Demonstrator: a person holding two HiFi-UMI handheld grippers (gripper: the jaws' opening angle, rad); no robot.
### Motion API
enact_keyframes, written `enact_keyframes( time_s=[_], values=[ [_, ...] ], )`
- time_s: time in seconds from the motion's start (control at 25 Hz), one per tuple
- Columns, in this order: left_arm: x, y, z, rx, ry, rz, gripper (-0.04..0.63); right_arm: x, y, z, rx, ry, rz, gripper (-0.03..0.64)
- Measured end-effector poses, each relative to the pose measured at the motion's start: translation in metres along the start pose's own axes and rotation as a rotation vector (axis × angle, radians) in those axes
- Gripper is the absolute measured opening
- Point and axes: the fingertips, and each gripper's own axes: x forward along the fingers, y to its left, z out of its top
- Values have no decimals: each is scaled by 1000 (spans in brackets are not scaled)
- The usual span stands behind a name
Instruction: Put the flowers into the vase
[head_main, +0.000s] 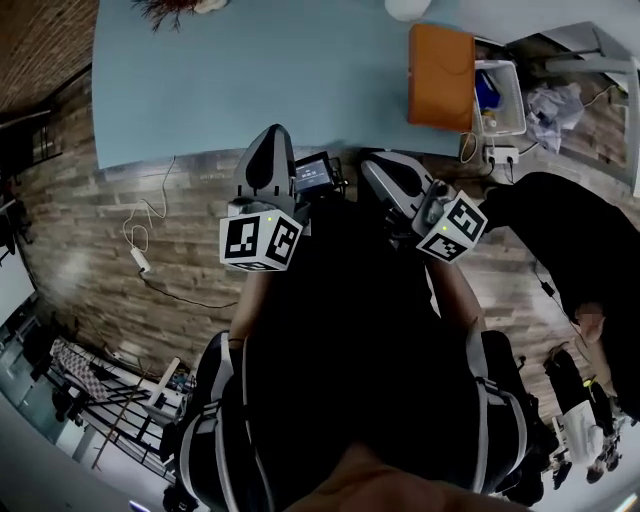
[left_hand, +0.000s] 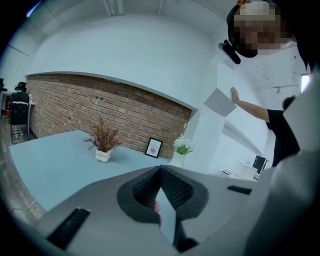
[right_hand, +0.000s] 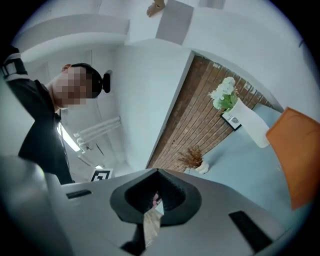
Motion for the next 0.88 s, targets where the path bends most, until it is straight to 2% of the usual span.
enact_keyframes(
  time_s=[0.08,0.24,0.4,0.6,0.76,0.88],
  values=[
    [-21,4,-2,4,-19,-19,37,-2,11,-10,-21,2,-49,17],
    [-89,20,-16,-24,-14,-77,37,-2,63,-52,-81,26,-137,17],
    [-112,33,-49,-58,22,-99,37,-13,70,-77,-107,44,-217,17],
    [-160,49,-78,-98,75,-147,37,-62,94,-97,-118,-37,-401,17],
    [-180,38,-96,-88,130,-209,37,-98,115,-92,-116,-96,-506,17],
    [-187,13,-99,-75,133,-260,37,-119,136,-96,-179,-78,-542,17]
  ],
)
